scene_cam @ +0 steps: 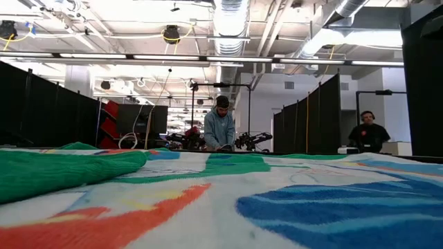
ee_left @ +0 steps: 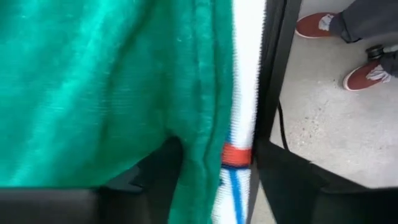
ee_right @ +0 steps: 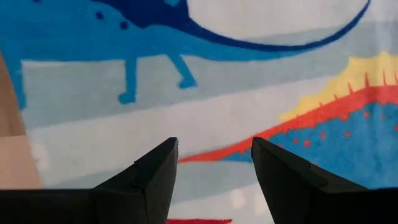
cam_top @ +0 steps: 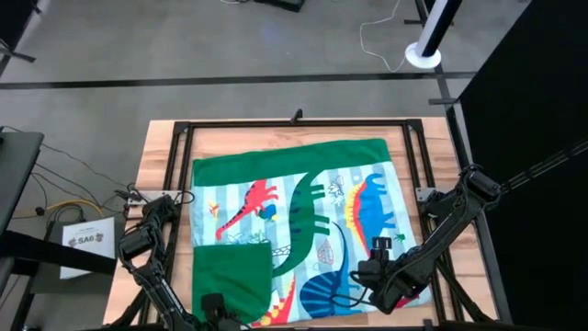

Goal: Roll towel
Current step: Roll the multicolor dinosaur print towel

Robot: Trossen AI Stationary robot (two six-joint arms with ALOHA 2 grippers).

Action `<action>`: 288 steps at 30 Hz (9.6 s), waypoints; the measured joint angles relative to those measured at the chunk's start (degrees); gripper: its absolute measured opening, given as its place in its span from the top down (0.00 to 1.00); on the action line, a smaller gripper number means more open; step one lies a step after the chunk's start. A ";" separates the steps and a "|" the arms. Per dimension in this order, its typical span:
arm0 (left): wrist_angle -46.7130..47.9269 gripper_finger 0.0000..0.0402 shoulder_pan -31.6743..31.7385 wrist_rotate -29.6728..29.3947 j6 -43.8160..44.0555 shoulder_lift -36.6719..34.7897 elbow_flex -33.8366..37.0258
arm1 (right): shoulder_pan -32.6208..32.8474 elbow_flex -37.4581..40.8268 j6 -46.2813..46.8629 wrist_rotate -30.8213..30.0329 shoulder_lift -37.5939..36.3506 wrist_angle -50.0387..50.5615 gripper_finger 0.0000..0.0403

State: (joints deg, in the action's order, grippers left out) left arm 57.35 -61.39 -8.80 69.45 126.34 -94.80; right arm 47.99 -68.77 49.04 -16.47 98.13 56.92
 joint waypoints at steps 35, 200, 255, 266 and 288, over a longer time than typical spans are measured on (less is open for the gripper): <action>8.13 0.97 2.07 2.83 -5.10 -1.16 1.14 | 18.95 -3.07 11.93 11.13 8.73 -11.96 0.51; -21.69 0.93 114.92 -3.32 -98.41 -26.59 23.71 | -100.76 8.12 -53.59 -6.05 -4.75 -6.44 0.64; -13.53 0.63 97.37 12.43 -77.50 -26.44 40.30 | -42.91 37.49 13.02 9.74 -46.50 -1.56 1.00; -13.23 0.63 97.39 12.43 -74.70 -26.44 40.33 | -41.60 44.38 15.15 23.95 -43.11 -4.78 1.00; -10.99 0.63 97.09 12.99 -81.60 -26.49 40.28 | -44.30 40.42 -9.08 16.99 -31.97 -3.48 1.00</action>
State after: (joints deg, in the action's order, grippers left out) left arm 46.36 35.70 4.19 -12.15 99.85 -54.52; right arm 3.69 -28.35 39.95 0.52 66.15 53.44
